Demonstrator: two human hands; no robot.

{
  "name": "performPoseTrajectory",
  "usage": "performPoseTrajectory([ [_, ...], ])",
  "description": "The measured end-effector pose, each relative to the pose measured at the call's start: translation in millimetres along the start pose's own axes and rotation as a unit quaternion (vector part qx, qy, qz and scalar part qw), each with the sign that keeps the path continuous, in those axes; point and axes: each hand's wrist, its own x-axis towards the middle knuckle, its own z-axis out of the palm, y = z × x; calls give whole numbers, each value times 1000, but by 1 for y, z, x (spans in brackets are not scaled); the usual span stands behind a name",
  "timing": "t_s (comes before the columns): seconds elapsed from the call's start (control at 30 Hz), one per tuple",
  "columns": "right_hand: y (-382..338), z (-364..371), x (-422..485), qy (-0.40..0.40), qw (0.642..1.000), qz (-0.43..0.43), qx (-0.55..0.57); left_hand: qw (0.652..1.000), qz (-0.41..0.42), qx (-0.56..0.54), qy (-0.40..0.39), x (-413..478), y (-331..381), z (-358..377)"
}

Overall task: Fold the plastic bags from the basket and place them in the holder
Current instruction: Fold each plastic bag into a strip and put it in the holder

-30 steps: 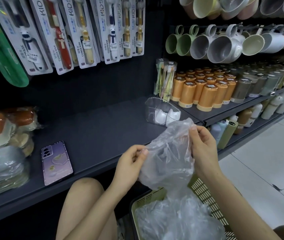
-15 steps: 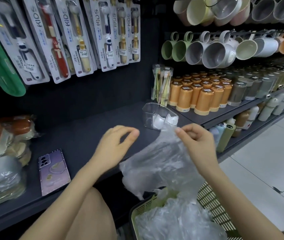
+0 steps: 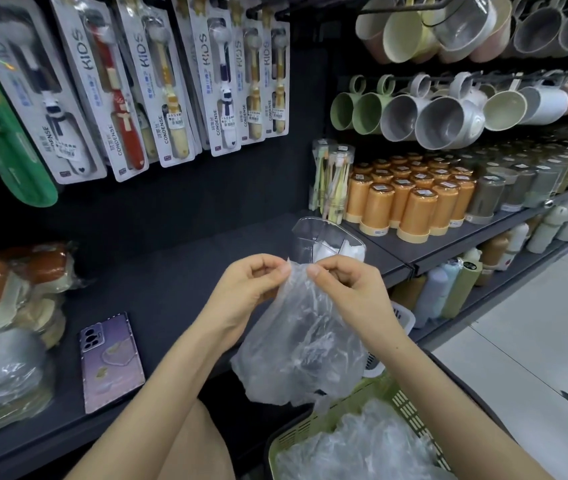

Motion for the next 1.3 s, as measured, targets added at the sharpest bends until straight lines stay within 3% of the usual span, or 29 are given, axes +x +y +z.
performPoseTrajectory([
  [0.2,15,5,0,-80,997,22,1,992,31,18,121,14,-6,-19],
  [0.43,41,15,-6,-153,986,37,-48,949,124,118,264,17,-8,-42],
  [0.6,57,30,-4,-189,964,-13,-187,926,149,78,339,21,-2,-65],
  [0.87,70,59,1,-239,946,-23,-216,897,138,-1,419,20,-5,-112],
  [0.97,77,77,10,-196,943,-40,-265,897,121,-29,424,18,-7,-125],
  [1.07,80,90,20,-143,955,-54,-256,900,107,-50,419,14,-10,-137],
  [1.17,77,77,23,-155,957,-75,-235,891,96,-53,440,11,-12,-153],
  [1.3,52,48,24,-142,988,-17,-61,886,82,-28,455,13,-19,-167],
])
